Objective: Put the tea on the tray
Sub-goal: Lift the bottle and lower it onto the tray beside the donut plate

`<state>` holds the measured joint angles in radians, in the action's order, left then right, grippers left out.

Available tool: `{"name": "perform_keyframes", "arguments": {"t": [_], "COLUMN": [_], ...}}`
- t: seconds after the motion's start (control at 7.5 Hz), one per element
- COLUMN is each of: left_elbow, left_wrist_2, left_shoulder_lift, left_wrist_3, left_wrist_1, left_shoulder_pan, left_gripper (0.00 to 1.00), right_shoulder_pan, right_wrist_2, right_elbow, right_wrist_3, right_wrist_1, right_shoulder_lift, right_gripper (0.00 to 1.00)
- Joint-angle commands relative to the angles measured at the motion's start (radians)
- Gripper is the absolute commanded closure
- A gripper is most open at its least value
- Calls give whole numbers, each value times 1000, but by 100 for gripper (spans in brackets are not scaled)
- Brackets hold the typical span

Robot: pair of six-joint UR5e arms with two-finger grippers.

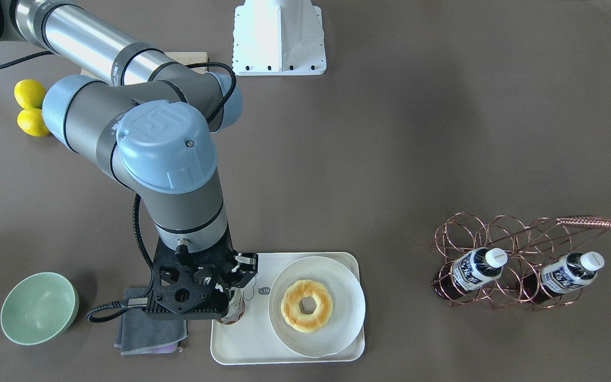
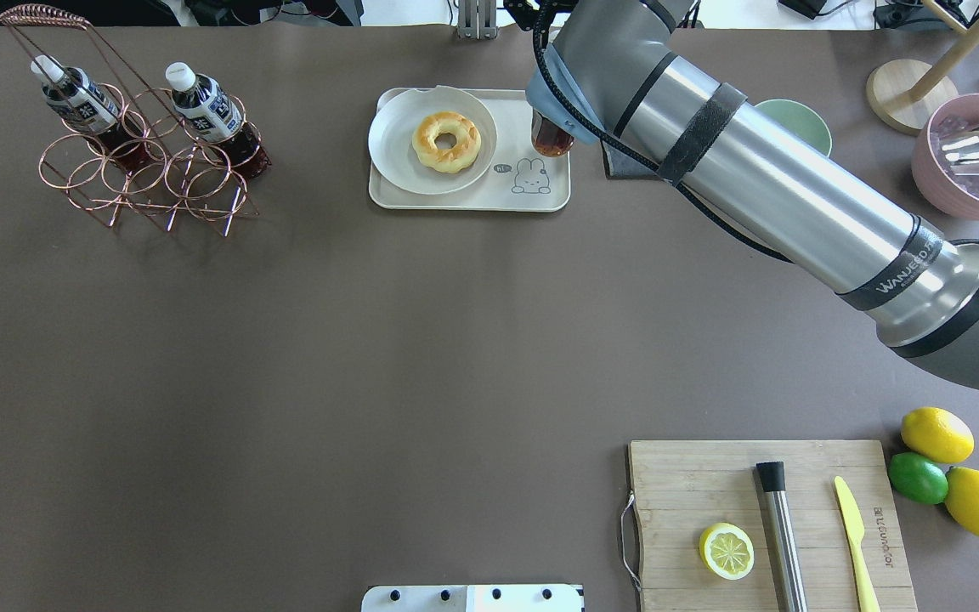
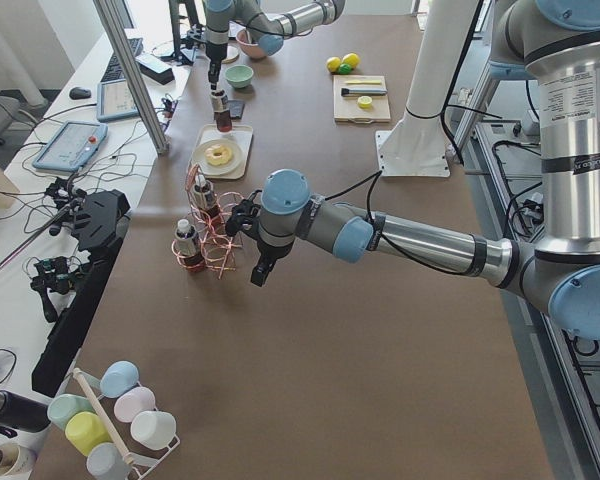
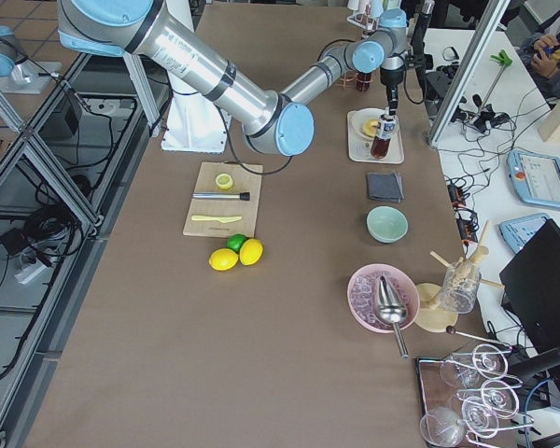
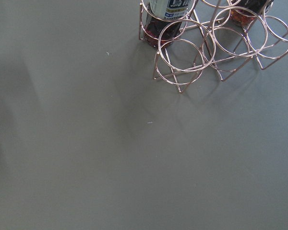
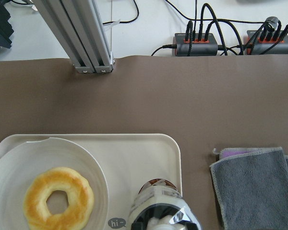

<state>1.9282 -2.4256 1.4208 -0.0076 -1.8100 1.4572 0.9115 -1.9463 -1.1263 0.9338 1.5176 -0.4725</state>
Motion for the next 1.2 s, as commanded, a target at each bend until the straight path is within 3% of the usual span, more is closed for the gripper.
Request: {"name": "perform_keyframes", "arguments": {"t": [0.0,0.4,0.53,0.67,1.07], "left_elbow": [0,0,-2,-6,-18], "left_wrist_2": [-4,-4,-3,-3,-3], "left_shoulder_lift": [-14,-16,-16,-16,-8], "left_wrist_3": [0,0,0,0,-5], "left_wrist_1": [-20,-20,-20,-20,-19], "left_shoulder_pan": [3,6,6,6,5], "left_gripper": [3,3,3,3,3], "right_shoulder_pan": [-12,-26,-26,-26,4], "right_wrist_2": [-19,-14,-14,-11,-38], "right_elbow": [10,0,0,0,-44], "right_wrist_3": [26,26,16,16,11], "right_wrist_1": [-25,-25,-25,-24,-17], "right_shoulder_lift": [2,-8,-12,-11,-12], "right_gripper": [100,100,56,3,0]}}
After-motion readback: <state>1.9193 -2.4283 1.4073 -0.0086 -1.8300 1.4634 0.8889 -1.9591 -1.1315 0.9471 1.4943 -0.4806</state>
